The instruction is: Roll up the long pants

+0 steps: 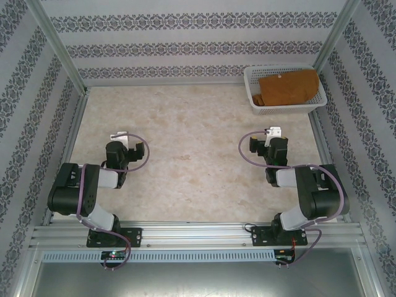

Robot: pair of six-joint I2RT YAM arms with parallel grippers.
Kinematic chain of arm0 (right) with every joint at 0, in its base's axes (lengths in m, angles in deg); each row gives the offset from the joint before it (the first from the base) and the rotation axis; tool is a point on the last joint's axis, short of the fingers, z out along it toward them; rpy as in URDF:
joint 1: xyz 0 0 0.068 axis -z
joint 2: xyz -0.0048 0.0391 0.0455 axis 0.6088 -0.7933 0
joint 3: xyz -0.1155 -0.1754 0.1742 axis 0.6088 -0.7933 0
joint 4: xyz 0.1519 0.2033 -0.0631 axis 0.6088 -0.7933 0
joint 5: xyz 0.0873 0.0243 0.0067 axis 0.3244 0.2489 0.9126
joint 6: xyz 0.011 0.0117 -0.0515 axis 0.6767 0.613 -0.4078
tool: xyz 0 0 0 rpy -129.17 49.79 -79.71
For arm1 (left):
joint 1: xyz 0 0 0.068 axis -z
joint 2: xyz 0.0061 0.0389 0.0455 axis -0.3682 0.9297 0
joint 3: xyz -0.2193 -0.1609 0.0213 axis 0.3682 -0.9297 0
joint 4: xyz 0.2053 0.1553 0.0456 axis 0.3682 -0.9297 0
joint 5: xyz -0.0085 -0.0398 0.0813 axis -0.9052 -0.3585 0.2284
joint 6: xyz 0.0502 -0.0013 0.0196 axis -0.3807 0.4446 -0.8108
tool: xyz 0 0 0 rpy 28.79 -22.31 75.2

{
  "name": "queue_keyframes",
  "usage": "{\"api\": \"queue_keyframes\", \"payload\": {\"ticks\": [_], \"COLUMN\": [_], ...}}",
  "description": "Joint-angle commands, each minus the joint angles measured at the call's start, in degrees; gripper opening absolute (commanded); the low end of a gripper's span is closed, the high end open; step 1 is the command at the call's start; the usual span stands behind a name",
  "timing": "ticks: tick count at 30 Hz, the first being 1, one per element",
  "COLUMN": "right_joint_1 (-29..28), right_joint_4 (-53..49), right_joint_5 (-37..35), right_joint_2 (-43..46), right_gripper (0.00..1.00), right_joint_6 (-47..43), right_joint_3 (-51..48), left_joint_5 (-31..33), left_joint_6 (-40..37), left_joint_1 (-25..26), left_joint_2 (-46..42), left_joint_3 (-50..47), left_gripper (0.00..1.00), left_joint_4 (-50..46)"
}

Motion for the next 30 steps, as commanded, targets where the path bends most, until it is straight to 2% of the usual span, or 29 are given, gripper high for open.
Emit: {"api": "queue_keyframes", "payload": {"ticks": [1, 10, 13, 30], "right_joint_1": [0.12, 0.23, 2.43, 2.41], "right_joint_4": [7.29, 5.62, 2.72, 2.77], "right_joint_5": [0.72, 2.18, 5.79, 5.84], "right_joint_2": [-0.34, 0.43, 0.56, 0.44], "right_gripper": [0.98, 0.98, 0.98, 0.98], "right_joint_6": [-0.99, -1.32, 0.11, 0.13], "right_joint_3": [-0.63, -0.48, 1.01, 0.95], "left_joint_5": [1.95, 0.96, 0.96, 0.87], "left_joint_6": [-1.96, -2.35, -2.35, -2.37], "left_joint_1": [0.12, 0.12, 0.12, 0.11], "left_joint_2": [-0.38, -0.09, -0.1, -0.16], "left_joint_3": [1.4, 2.15, 2.16, 2.21], "left_gripper": [1.0, 1.0, 1.0, 1.0], "left_joint_4": [2.08, 0.97, 1.03, 1.03]}}
